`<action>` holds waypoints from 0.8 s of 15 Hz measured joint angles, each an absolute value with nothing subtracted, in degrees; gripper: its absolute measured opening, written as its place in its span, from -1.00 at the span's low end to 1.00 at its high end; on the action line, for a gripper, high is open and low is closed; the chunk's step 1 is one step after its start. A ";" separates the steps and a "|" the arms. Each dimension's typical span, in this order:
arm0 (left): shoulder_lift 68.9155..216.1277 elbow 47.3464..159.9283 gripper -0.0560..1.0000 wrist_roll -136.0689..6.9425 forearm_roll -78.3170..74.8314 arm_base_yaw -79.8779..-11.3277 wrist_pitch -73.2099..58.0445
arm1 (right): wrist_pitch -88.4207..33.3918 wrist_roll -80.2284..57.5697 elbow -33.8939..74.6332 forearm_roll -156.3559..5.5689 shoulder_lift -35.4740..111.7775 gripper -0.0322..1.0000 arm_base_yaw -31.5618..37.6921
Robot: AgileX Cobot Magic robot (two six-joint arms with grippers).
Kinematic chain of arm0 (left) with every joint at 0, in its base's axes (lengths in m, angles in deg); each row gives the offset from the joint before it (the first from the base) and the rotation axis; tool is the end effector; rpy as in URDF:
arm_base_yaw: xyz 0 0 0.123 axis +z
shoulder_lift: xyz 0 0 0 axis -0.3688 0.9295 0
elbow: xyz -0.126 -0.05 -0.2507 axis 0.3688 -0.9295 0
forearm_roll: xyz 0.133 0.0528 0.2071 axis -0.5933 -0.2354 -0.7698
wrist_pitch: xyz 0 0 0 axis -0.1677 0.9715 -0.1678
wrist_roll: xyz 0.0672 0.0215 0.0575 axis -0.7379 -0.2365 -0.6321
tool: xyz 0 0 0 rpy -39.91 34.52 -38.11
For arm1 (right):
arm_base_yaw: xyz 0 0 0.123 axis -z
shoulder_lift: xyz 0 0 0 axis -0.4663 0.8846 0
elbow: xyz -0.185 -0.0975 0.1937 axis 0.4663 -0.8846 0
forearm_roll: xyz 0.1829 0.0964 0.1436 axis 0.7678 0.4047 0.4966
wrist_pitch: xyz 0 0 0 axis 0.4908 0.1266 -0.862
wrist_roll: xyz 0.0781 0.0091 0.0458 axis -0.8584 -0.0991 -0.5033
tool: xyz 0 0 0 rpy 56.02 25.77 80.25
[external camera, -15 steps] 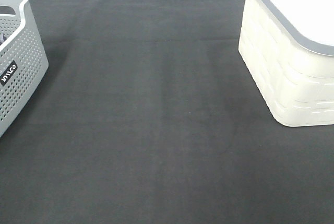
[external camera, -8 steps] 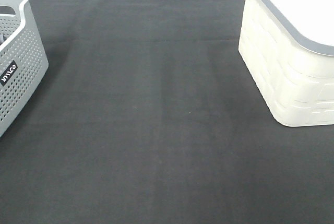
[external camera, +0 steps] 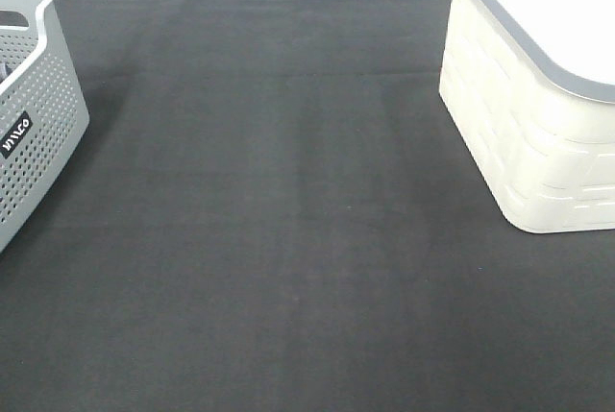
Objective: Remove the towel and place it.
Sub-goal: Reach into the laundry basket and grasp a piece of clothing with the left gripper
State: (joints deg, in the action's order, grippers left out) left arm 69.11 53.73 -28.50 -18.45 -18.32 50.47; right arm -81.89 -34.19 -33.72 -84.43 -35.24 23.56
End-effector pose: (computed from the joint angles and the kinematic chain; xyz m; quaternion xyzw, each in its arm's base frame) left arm -0.0089 0.0040 0.2808 -0.0413 0.8512 0.0340 0.5221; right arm -0.0027 -0.0018 0.2610 -0.0319 0.8750 0.0079 0.4830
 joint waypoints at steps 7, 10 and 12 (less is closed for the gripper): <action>69.11 53.73 0.96 -28.50 -18.45 -18.32 50.47 | -81.89 -34.19 -33.72 -84.43 -35.24 0.25 23.56; 69.11 53.73 0.96 -28.61 -18.45 -18.32 50.47 | -81.89 -34.19 -33.72 -84.43 -35.24 0.25 23.56; 69.11 53.73 0.96 -28.61 -18.45 -18.32 50.47 | -81.89 -34.19 -33.72 -84.43 -35.24 0.25 23.56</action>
State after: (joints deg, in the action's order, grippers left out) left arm 69.11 53.73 -28.61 -18.45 -18.32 50.47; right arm -81.89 -34.19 -33.72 -84.43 -35.24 23.56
